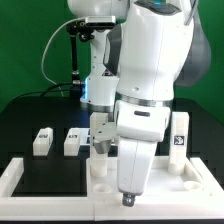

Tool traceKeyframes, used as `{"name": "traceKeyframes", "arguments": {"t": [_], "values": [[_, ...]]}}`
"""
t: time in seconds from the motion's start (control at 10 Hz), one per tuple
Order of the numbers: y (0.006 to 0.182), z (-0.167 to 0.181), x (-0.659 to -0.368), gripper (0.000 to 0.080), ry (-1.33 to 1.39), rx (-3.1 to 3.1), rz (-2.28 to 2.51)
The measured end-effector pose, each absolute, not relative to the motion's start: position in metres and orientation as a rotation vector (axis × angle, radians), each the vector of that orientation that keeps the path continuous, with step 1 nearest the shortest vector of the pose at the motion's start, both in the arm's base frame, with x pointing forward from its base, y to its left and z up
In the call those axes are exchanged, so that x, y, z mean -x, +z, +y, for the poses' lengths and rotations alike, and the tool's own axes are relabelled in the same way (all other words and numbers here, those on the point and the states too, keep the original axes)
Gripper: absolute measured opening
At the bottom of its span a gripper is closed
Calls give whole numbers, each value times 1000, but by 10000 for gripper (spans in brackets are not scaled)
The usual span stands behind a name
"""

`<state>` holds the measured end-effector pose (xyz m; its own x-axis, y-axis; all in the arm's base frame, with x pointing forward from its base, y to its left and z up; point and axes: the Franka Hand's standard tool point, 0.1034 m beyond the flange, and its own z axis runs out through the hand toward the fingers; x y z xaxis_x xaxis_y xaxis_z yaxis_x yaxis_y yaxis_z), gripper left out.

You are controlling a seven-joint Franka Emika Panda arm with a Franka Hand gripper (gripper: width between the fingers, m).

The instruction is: Assemble desk

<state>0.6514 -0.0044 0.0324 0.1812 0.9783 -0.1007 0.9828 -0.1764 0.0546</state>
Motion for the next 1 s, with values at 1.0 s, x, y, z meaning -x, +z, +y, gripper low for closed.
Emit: {"name": "traceKeyframes", "arguments": {"t": [1.0], "values": [[104, -54, -650, 648, -129, -2745, 1344]]}}
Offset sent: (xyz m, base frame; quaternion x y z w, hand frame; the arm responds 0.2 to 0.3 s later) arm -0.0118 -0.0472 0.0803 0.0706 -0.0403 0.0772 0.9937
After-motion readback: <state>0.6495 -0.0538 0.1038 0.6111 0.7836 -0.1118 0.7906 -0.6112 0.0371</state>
